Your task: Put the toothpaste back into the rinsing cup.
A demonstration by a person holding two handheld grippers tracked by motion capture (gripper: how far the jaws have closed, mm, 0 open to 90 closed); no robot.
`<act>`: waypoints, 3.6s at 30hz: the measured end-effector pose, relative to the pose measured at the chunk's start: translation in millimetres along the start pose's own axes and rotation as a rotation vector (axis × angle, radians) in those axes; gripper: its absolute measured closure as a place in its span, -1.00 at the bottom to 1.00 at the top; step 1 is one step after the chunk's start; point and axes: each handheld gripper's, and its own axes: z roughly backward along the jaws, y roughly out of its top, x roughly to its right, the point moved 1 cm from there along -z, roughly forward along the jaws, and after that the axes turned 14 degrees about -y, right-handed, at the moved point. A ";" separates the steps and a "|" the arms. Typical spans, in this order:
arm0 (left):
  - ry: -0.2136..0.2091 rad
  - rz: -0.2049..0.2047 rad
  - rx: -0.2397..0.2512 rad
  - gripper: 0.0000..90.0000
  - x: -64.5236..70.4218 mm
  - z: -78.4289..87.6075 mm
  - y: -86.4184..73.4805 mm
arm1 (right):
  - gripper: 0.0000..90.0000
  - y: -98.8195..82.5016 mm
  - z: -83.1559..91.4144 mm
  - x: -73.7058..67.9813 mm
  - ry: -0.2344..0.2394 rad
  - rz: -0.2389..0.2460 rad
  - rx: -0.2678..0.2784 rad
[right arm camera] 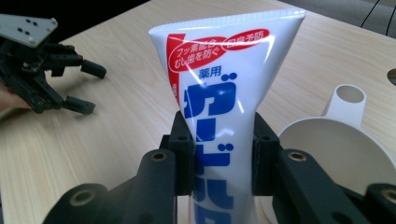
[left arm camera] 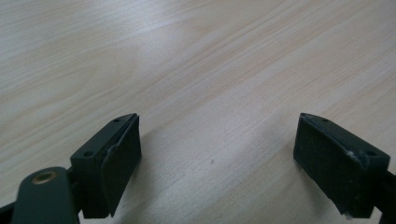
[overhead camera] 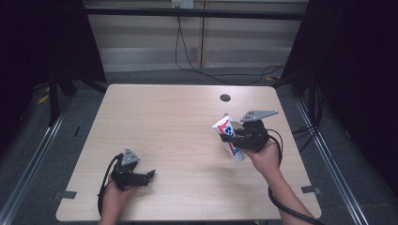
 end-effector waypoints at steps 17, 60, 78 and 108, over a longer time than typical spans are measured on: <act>0.000 0.000 -0.001 -0.67 0.0 0.0 0.0 | 0.53 11.1 15.5 16.8 -0.013 -0.087 0.104; -0.001 0.003 0.002 -0.67 0.2 -0.3 0.0 | 0.51 41.3 9.8 43.2 -0.079 -0.163 0.244; -0.004 0.000 -0.001 -0.67 -0.1 0.0 0.1 | 0.50 41.2 -4.3 56.0 -0.115 -0.179 0.261; -0.001 0.003 0.003 -0.67 0.2 -0.3 0.0 | 0.47 12.8 -29.5 57.0 -0.132 -0.180 0.219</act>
